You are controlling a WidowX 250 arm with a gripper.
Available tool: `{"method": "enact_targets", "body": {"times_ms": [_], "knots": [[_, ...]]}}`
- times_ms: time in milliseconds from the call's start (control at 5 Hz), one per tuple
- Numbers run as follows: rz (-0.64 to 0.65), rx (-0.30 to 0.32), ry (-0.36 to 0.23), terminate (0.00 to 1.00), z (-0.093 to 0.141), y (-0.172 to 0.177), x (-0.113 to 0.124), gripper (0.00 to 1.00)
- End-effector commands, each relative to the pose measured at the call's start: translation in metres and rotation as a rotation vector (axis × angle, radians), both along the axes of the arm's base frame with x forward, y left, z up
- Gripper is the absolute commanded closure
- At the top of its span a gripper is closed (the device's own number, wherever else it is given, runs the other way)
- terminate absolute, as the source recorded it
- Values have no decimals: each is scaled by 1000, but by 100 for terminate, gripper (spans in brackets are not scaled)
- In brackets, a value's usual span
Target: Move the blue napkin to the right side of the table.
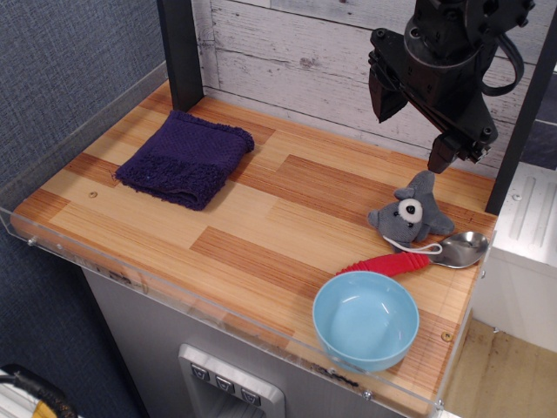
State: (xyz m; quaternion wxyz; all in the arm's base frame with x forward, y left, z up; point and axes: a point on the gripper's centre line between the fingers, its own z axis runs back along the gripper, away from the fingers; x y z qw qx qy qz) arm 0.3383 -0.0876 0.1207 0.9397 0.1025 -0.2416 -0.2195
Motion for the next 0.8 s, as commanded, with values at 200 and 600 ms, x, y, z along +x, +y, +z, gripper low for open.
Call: {"method": "enact_targets", "body": {"times_ms": [200, 600], "knots": [[83, -2, -6, 0, 4, 16, -5, 0], [208, 4, -6, 0, 6, 48, -9, 0]]}}
